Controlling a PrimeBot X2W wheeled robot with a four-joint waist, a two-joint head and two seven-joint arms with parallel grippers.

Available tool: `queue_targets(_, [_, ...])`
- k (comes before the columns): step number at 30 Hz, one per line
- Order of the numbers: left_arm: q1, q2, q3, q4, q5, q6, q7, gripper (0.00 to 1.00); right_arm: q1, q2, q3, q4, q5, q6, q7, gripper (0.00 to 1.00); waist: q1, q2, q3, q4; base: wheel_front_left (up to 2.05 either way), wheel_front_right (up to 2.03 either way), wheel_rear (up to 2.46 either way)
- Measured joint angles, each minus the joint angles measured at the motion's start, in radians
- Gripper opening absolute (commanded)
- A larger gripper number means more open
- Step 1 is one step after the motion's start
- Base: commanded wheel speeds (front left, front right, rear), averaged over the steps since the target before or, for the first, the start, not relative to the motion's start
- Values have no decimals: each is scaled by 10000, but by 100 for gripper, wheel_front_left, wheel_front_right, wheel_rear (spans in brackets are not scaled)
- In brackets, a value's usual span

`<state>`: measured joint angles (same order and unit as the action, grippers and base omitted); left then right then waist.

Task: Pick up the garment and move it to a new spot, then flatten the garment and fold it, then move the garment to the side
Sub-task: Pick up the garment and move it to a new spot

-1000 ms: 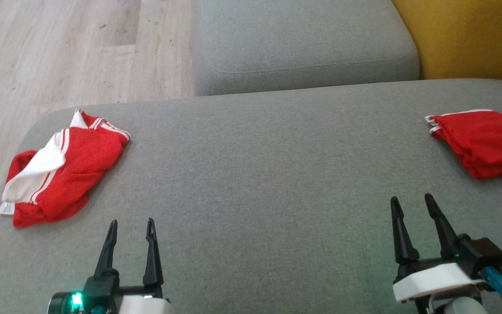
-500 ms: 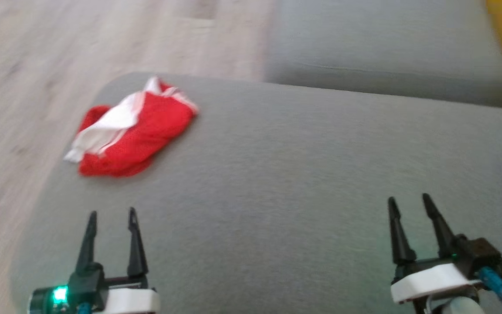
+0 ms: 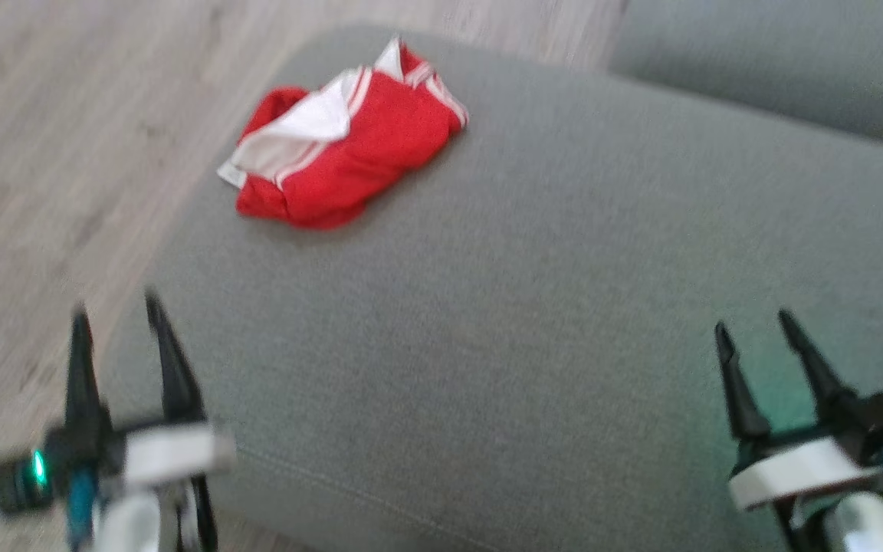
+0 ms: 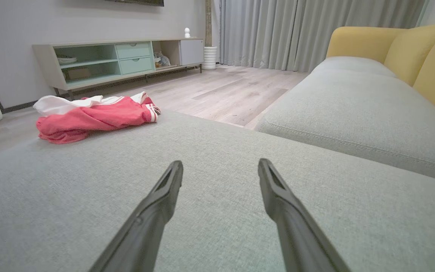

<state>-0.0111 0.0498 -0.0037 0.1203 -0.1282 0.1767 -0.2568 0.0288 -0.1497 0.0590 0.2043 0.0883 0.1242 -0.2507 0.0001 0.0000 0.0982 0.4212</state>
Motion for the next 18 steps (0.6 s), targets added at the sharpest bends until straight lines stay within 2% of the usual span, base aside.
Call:
queue_targets(4, [-2107, -33, -33, 533, -226, -25, 0, 100, -568, -704, 2, -267, -128, 0, 0, 100, 2, 0, 986, -2, 0, 0, 0])
queue_targets(6, [-3346, -86, -33, 1319, -219, -242, -4, 100, -893, -1087, 4, -376, -199, 0, 0, 100, 3, 0, 1531, -39, 0, 0, 0])
queue_targets(10, [-5868, -92, 2, 4036, -349, -608, 65, 100, -1507, -1745, -61, -663, -276, 0, -2, 100, 4, 0, 2631, -181, 0, 0, 0])
queue_targets(16, [-8986, -36, 334, 7858, -1292, -1400, 1634, 100, -1949, -2128, -280, -1158, -286, 0, -65, 100, 3, -1, 4022, -527, 0, 0, 0])
queue_targets(18, [-9595, 27, 514, 8895, -1593, -1513, 2167, 100, -2078, -2128, -270, -1404, -286, 0, -104, 100, 0, 0, 4356, -708, 0, 0, 0])
